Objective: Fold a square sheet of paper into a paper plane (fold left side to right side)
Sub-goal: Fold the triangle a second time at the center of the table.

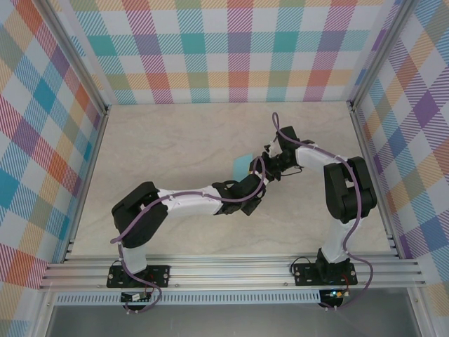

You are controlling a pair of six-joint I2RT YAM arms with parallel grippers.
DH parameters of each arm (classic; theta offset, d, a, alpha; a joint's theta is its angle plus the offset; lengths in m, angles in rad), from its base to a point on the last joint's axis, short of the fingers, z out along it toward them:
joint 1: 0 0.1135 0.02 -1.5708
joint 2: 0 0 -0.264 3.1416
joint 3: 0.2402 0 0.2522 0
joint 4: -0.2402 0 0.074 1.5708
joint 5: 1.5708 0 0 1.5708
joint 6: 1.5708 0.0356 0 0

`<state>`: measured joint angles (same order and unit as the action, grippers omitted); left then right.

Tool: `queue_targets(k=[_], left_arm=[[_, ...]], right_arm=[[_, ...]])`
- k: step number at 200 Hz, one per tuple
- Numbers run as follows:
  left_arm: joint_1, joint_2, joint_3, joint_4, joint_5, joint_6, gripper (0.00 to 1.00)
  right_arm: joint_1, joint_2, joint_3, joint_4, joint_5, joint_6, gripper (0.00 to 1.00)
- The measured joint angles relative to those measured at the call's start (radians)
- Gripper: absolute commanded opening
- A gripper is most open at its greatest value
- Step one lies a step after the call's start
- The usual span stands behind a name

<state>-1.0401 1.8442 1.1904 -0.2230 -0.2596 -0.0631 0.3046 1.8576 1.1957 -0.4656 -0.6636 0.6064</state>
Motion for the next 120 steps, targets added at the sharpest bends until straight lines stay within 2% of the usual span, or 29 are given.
queue_targets(k=[46, 71, 87, 120], left_arm=[[0.049, -0.045, -0.015, -0.010, 0.068, -0.016, 0.00], [0.095, -0.074, -0.029, -0.008, 0.121, -0.030, 0.00], [0.121, -0.082, -0.038, -0.005, 0.158, -0.040, 0.00], [0.184, -0.084, -0.056, -0.002, 0.245, -0.056, 0.00]], right_arm=[[-0.027, -0.061, 0.011, -0.022, 0.048, -0.025, 0.57], [-0.071, -0.146, 0.006, -0.022, 0.062, -0.035, 0.58], [-0.093, -0.199, -0.010, -0.022, 0.072, -0.043, 0.51], [-0.106, -0.254, -0.091, -0.010, 0.071, -0.064, 0.29]])
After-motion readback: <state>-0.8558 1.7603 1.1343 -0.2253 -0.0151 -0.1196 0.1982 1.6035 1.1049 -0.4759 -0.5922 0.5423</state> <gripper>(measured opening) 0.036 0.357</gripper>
